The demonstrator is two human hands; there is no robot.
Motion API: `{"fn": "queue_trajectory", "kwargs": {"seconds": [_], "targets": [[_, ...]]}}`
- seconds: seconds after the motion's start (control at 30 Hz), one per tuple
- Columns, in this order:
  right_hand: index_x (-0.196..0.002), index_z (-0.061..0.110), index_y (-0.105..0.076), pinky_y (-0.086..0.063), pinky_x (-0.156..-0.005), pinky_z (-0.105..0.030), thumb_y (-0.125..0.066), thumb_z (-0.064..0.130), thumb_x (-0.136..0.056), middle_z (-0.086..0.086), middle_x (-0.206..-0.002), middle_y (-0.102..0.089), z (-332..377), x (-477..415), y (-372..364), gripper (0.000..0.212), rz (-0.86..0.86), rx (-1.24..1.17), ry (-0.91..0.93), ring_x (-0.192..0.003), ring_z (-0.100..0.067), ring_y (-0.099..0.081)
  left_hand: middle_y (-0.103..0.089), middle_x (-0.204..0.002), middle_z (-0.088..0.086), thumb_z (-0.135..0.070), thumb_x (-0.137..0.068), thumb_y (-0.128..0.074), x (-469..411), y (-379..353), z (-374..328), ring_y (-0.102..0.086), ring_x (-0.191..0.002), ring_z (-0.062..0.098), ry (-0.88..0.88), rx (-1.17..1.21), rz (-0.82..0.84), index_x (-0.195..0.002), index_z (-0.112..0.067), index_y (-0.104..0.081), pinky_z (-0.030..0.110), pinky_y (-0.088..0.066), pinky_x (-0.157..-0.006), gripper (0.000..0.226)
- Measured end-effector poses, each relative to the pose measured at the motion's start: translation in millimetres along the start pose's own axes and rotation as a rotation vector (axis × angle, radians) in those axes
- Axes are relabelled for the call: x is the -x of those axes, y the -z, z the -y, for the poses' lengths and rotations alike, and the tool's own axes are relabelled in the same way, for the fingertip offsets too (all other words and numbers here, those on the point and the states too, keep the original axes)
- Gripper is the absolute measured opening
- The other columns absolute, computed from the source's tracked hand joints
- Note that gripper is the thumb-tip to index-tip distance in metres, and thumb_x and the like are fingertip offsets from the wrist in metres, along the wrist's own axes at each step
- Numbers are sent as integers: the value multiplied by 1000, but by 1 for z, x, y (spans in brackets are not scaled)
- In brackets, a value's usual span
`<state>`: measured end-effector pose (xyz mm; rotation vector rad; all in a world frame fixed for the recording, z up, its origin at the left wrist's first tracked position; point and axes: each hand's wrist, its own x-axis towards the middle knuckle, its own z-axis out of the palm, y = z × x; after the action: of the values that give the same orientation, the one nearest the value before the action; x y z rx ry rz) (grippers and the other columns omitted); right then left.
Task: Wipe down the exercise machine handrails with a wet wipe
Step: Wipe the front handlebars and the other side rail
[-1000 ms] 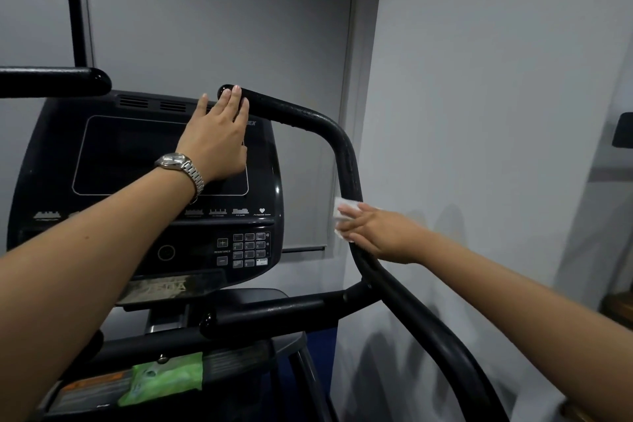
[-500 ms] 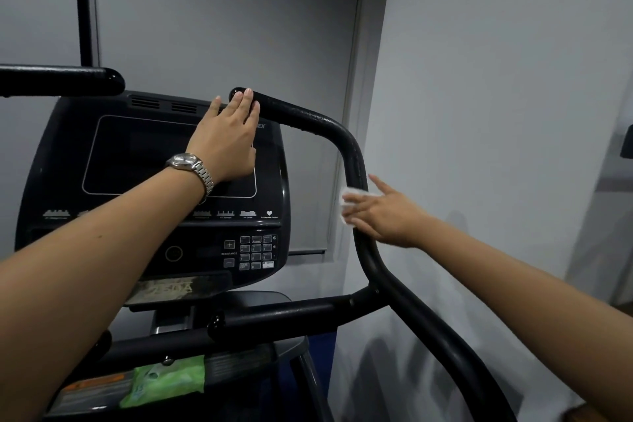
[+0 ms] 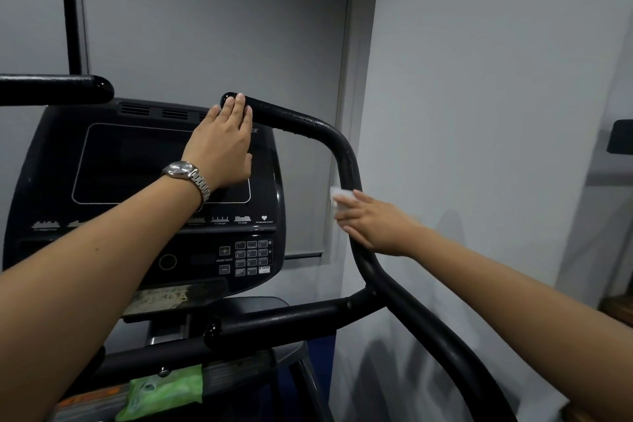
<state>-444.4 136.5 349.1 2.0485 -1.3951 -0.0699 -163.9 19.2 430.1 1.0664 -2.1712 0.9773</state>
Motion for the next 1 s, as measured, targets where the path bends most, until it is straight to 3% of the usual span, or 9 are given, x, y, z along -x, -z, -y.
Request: {"fn": "queue_trajectory", "kwargs": {"seconds": [0.13,0.27,0.43,0.57,0.67,0.73,0.8,0.9,1.0], "targets": [[-142,14,-44,-2,-117,-26,2,45,-94,5,-153,-31,-13,6,13,73,-35,-88,-24,-144,-7,-7,-3,-156,23,-36,-90,-48,0,0,-1,-8,-145,32,6,-14,10,-148,1,-8,42,-14,-119,79],[-149,8,-24,-28,-113,-30,-25,27,-104,-1,-159,-8,11,-5,5,49,-155,-269,-297,-144,-10,5,-2,-155,24,-37,-91,-47,-1,2,-4,-7,-145,33,6,-7,17,-148,2,-7,42,-14,-119,79],[-151,4,-6,-45,-100,-35,-30,9,-101,-8,-160,7,29,-16,-5,55,-238,-360,-438,-145,-22,11,-3,-155,25,-38,-91,-46,-1,3,-4,-8,-145,33,11,-7,30,-148,3,-8,42,-14,-118,80],[-149,0,9,-34,-111,-39,-30,5,-100,-16,-157,17,34,-32,1,63,-255,-471,-615,-146,-31,7,-4,-155,25,-38,-91,-47,-2,9,-5,-9,-145,34,7,12,43,-147,3,-9,42,-14,-118,79],[-148,-2,8,-43,-96,-40,-35,0,-97,-19,-158,-2,35,-21,-3,68,-232,-476,-629,-138,-38,-26,-5,-155,24,-39,-91,-47,-2,11,-3,-10,-145,32,8,26,56,-148,2,-10,41,-15,-118,79],[-148,2,3,-45,-72,-38,-39,0,-93,-19,-136,-44,29,-14,-3,69,-171,-524,-697,-102,-40,-54,-4,-155,24,-39,-92,-46,-2,12,-3,-9,-145,32,12,34,71,-148,2,-9,41,-15,-118,79],[-146,7,-13,-44,-71,-35,-46,11,-95,-17,-111,-56,17,-18,1,61,-157,-661,-790,-92,-34,-56,-3,-155,24,-39,-92,-46,-2,13,-4,-9,-145,32,17,33,81,-148,2,-9,41,-16,-118,79],[-135,6,-39,-40,-70,-27,-50,23,-97,-18,-112,-59,9,-22,2,43,-270,-818,-856,-91,-26,-53,-3,-155,24,-39,-92,-45,-3,16,-5,-9,-145,33,20,30,92,-148,3,-9,41,-16,-118,78],[-100,-1,-57,-42,-57,-21,-53,27,-96,-11,-88,-64,19,-8,-7,29,-301,-763,-852,-78,-22,-60,-4,-155,24,-40,-92,-44,-3,17,-5,-9,-145,32,21,19,92,-148,3,-9,40,-16,-118,78]]}}
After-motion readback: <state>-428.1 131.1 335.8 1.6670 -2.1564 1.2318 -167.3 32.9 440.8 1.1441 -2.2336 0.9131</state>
